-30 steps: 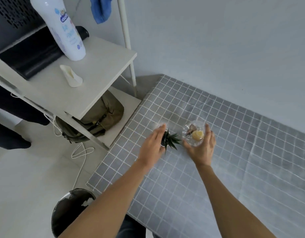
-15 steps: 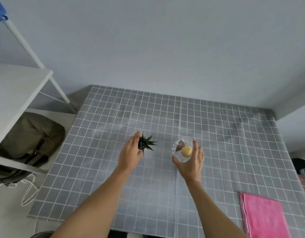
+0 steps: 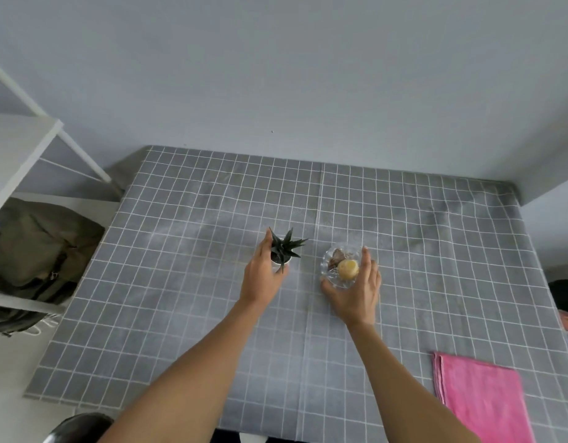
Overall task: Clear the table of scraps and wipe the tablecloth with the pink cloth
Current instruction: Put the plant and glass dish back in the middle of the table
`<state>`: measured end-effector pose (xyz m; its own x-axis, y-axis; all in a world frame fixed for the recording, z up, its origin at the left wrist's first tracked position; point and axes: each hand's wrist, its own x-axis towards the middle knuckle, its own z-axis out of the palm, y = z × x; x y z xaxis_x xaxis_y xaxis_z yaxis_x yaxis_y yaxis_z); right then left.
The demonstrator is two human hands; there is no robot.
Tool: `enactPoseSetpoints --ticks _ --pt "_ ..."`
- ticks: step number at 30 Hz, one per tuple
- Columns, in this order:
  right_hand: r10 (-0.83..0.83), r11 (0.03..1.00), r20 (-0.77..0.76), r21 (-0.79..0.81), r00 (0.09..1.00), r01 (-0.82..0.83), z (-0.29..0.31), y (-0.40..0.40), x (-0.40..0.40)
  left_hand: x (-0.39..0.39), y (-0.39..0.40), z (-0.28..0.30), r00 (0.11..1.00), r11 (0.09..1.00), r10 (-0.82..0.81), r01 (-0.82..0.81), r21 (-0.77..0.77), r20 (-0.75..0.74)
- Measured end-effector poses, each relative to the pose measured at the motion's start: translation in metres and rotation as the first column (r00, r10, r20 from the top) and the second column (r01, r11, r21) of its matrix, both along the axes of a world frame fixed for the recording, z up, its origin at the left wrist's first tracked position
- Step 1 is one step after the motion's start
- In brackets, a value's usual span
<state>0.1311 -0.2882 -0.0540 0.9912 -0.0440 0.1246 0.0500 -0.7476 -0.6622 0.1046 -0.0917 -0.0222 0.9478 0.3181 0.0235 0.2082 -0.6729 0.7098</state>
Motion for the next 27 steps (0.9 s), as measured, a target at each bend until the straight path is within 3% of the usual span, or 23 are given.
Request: enactPoseSetpoints --ticks 8,19,27 --pt "-0.011 0.996 -0.079 0.085 0.997 0.017 -0.004 0.010 0.014 0.024 -0.015 -0.015 0.999 0.999 0.016 -0.014 -0.035 0.048" --pt "-0.056 0.997 -0.172 0.048 0.983 0.065 -0.005 0.012 0.019 0.025 -0.027 -0.026 0.989 0.996 0.058 -0.048 -0.079 0.139" --pt "-0.054 0.998 -0.191 0.026 0.980 0.060 -0.005 0.012 0.020 0.025 -0.023 -0.028 0.991 0.994 0.065 -0.053 -0.100 0.118"
